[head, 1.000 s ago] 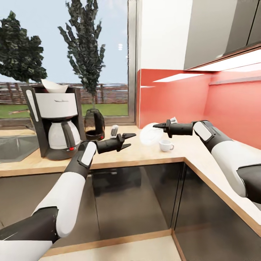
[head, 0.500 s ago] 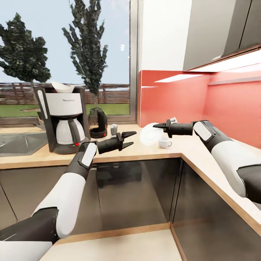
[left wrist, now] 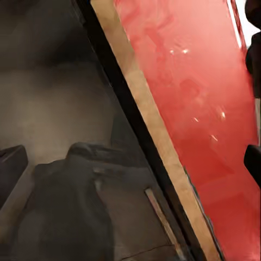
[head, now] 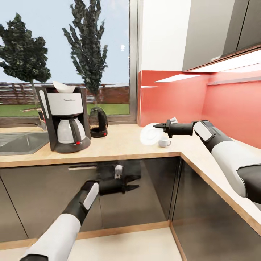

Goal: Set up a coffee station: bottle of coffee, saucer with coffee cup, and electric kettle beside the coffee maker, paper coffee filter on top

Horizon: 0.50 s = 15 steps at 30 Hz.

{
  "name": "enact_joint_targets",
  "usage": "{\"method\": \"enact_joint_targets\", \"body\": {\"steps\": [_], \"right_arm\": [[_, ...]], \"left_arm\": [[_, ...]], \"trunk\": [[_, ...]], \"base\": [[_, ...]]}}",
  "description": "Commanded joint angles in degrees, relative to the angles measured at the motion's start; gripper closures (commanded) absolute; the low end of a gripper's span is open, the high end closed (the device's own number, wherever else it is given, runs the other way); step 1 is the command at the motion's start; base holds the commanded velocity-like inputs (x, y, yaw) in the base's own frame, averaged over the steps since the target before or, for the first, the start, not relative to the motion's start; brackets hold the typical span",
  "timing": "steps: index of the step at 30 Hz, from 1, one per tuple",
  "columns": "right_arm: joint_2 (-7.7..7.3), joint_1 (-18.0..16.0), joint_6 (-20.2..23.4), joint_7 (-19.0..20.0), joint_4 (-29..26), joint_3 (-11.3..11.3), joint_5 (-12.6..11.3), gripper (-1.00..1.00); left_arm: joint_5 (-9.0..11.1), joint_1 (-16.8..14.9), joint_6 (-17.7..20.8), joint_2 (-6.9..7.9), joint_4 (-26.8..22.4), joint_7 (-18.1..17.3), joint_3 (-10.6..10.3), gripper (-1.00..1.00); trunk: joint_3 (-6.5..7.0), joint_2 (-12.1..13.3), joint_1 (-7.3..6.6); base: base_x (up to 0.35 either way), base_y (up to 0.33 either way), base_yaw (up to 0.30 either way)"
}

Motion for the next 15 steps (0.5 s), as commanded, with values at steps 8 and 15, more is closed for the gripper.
{"method": "enact_joint_targets", "body": {"steps": [8,15], "right_arm": [[-0.06,0.0,0.0,0.5,0.0,0.3,0.2,1.0],[-0.1,0.2,0.0,0.5,0.1,0.2,0.2,1.0]], "left_arm": [[0.2,18.0,-10.6,11.2,7.4,-13.4,-1.3,-1.0],[0.3,22.2,-38.8,19.61,35.0,-31.2,-1.2,-1.0]], "trunk": [[-0.05,0.0,-0.01],[-0.05,0.0,-0.01]], "base": [[0.0,0.0,0.0],[0.0,0.0,0.0]]}}
